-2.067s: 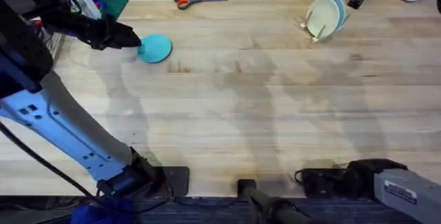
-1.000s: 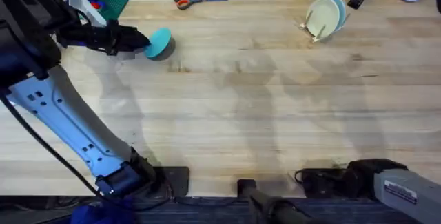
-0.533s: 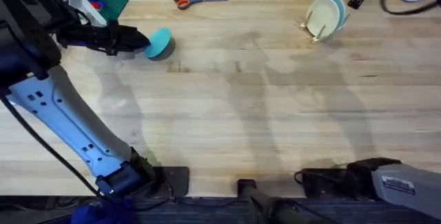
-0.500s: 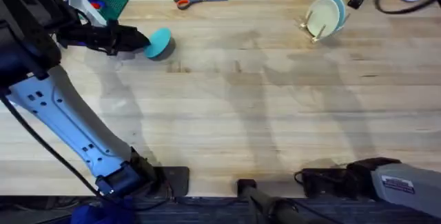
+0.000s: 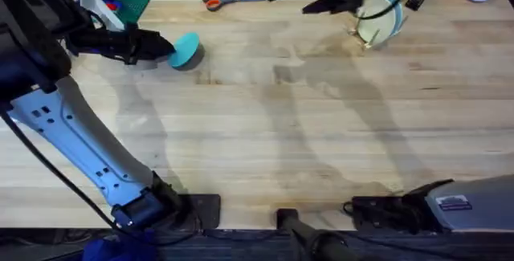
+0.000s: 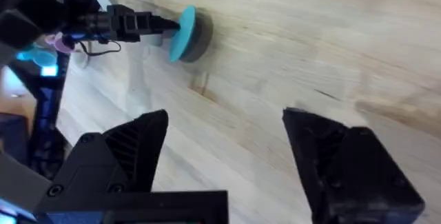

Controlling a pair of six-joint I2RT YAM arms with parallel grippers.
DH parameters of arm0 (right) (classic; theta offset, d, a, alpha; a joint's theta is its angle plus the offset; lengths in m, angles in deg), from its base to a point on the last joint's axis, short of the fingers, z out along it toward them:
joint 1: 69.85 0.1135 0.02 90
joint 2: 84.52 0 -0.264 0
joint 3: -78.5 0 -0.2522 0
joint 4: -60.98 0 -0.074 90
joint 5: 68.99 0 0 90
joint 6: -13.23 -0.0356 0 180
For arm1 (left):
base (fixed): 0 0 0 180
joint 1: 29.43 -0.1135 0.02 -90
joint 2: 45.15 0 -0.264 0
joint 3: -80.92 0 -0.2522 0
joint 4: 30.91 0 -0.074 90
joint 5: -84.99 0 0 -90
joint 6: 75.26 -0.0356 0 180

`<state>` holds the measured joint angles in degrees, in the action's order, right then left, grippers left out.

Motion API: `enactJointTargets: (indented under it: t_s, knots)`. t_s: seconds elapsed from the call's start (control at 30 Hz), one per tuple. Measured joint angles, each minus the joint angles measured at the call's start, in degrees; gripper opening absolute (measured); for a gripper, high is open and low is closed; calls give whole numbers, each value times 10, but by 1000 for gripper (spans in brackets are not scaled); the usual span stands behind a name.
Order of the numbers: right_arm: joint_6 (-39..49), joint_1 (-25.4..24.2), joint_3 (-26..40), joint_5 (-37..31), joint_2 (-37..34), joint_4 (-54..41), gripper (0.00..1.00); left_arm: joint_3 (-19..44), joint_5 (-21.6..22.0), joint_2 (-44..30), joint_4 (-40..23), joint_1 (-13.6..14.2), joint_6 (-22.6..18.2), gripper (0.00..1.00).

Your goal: Pick up the plates from the table one by one and place each into a slot on the dish rack.

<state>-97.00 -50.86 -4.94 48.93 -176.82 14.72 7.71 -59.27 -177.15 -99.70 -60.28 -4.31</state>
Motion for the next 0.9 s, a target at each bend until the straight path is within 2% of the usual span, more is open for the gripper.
enactJointTargets:
  t_s: [0.4, 0.9]
  knots:
    - [-114, 62, 0, 0, -112, 135, 996, 0, 0, 0, 0, 0, 0, 42]
    - [-245, 93, 0, 0, -192, 250, 996, 0, 0, 0, 0, 0, 0, 43]
